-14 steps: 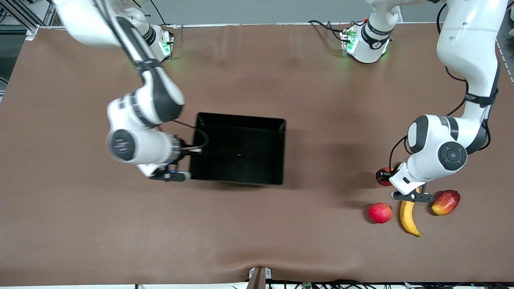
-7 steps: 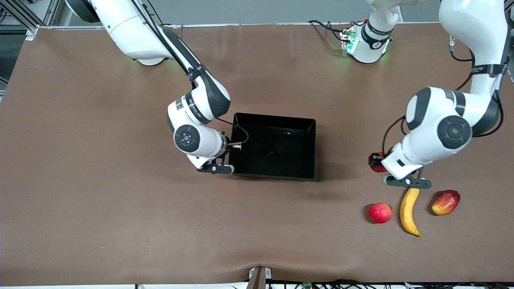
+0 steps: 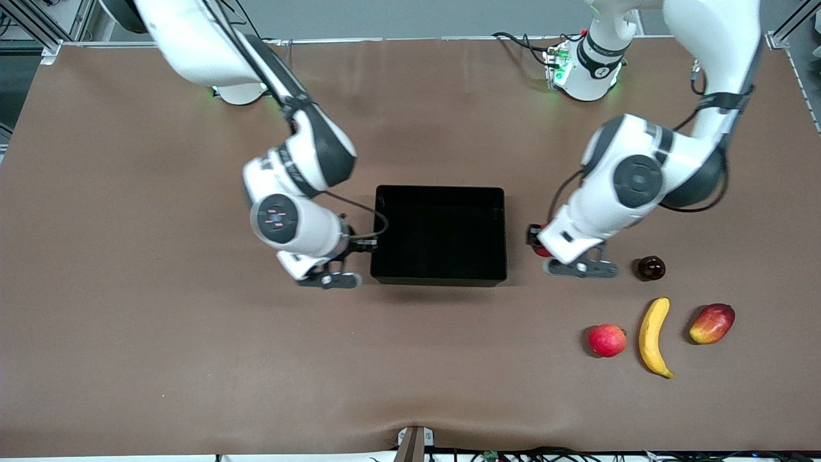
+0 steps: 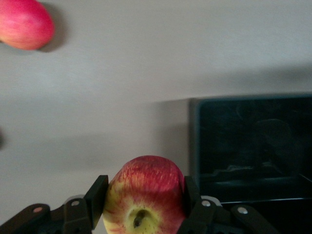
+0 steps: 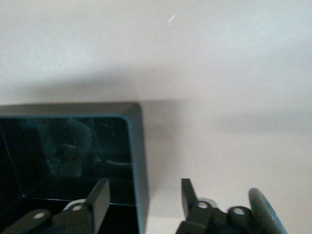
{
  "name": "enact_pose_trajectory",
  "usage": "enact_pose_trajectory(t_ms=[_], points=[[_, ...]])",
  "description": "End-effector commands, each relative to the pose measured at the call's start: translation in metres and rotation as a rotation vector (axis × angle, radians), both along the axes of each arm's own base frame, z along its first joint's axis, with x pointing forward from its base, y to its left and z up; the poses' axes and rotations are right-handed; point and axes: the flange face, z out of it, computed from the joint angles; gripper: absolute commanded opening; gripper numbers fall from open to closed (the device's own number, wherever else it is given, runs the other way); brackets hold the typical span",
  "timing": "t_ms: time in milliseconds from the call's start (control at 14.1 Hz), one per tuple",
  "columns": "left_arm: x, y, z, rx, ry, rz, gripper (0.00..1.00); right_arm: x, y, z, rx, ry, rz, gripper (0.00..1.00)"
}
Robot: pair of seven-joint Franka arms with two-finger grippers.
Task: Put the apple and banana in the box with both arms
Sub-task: 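Carry the apple into the tray and open the left gripper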
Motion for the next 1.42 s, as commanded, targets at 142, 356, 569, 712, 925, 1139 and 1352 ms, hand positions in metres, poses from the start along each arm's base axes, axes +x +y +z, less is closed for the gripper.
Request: enact_pose_trajectory(t_ms=[142,356,569,712,925,1139,1352], points=[[-0.028,-0.079,-0.036,-0.029,-0.016,0.041,0.25,0.034,-0.105,0.083,-0.058,0.025,-0.074,1.00],[-0.054,-0.114,-0.076,-0.010,-0.024,0.045,0.26,0.035,-0.166,0.122,-0.061,0.028,-0.127,1.00],[-0.077,-0.138,-0.119,0.063,-0.015,0.066,0.27,0.029,-0.226,0.166,-0.063,0.003,-0.187,1.00],[-0.090,-0.147,-0.138,0.088,0.001,0.077,0.27,0.021,-0.264,0.194,-0.050,-0.041,-0.122,1.00],[-0.102,-0.148,-0.152,0.109,0.023,0.064,0.27,0.007,-0.317,0.224,-0.070,-0.065,-0.104,1.00],[-0.104,-0.150,-0.156,0.111,0.030,0.063,0.67,-0.011,-0.348,0.255,-0.149,-0.116,-0.063,1.00],[-0.097,-0.147,-0.140,0.106,0.010,0.074,1.00,-0.033,-0.369,0.272,-0.151,-0.076,-0.068,1.00]])
